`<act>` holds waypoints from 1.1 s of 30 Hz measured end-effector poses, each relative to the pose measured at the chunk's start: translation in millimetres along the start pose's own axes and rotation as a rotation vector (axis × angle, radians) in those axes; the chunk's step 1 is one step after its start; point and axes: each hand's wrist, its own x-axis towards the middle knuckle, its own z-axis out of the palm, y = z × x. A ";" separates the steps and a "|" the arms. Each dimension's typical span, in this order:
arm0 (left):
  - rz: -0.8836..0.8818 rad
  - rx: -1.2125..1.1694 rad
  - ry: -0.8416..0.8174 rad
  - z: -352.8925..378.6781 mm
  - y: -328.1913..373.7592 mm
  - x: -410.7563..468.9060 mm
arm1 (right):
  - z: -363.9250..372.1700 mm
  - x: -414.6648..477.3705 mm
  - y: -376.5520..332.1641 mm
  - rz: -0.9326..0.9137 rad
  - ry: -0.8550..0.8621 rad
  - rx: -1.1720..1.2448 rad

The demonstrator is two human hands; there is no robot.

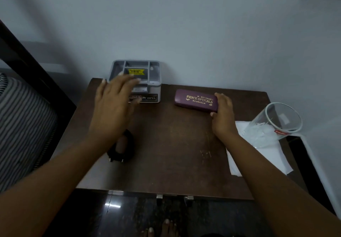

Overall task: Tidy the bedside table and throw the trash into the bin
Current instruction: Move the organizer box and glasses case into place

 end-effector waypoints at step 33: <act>-0.127 -0.296 0.002 -1.7 70.0 -43.6 | -46.9 -123.1 -52.7 -0.218 0.213 0.228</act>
